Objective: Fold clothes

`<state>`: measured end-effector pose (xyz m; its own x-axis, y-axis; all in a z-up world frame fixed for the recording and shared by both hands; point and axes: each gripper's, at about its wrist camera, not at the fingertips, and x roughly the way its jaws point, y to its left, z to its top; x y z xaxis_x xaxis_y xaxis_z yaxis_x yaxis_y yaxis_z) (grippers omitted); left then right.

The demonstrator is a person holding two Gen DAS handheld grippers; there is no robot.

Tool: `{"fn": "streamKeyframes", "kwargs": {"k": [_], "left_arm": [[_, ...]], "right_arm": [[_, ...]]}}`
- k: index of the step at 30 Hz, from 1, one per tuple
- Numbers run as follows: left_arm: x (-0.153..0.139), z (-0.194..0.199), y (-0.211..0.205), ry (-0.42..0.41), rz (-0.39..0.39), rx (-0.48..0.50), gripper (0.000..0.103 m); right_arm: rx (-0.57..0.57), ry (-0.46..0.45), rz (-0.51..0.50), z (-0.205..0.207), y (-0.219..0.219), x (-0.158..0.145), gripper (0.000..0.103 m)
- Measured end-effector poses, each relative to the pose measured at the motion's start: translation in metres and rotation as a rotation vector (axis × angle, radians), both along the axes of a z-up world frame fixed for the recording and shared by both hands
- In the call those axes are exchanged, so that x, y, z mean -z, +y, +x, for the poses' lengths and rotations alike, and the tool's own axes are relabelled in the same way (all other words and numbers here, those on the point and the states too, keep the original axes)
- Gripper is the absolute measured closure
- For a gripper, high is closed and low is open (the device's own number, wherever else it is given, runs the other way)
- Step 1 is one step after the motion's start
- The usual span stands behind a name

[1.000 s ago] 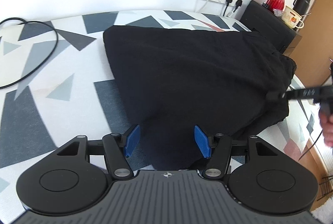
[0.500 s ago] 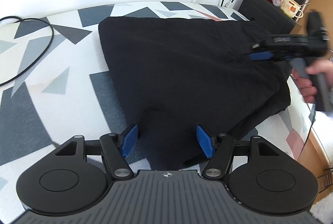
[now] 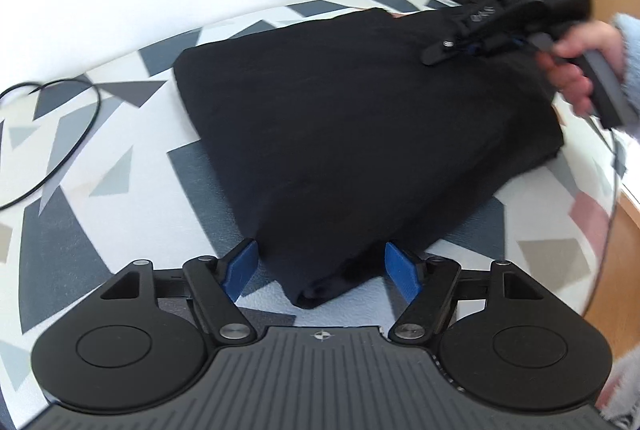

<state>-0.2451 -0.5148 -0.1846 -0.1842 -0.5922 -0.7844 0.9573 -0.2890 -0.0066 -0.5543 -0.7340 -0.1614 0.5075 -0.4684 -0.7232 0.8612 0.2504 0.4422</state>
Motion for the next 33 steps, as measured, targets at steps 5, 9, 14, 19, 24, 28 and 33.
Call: {"fn": "streamKeyframes", "kwargs": {"k": [5, 9, 14, 19, 24, 28, 33], "left_arm": [[0.005, 0.001, 0.004, -0.091, -0.032, -0.029, 0.029], [0.004, 0.002, 0.007, -0.141, -0.053, -0.03, 0.027], [-0.002, 0.008, 0.006, -0.121, -0.034, -0.037, 0.034], [-0.01, 0.017, 0.007, -0.033, -0.004, 0.006, 0.034], [-0.014, 0.012, 0.007, 0.024, 0.006, 0.042, 0.034], [-0.017, 0.008, 0.004, 0.06, 0.021, 0.05, 0.034], [-0.022, 0.014, 0.0, 0.099, 0.024, -0.002, 0.032]], "right_arm": [[0.017, -0.037, 0.046, -0.008, 0.008, 0.018, 0.05], [0.011, -0.047, 0.051, -0.005, 0.018, 0.03, 0.061], [0.0, -0.024, 0.021, -0.004, 0.031, 0.012, 0.094], [0.052, 0.023, -0.018, -0.024, 0.049, -0.005, 0.094], [0.08, 0.104, -0.008, -0.03, 0.048, 0.015, 0.093], [0.07, 0.144, -0.033, -0.021, 0.047, 0.018, 0.083], [0.118, 0.139, -0.079, -0.028, 0.051, 0.005, 0.059]]}}
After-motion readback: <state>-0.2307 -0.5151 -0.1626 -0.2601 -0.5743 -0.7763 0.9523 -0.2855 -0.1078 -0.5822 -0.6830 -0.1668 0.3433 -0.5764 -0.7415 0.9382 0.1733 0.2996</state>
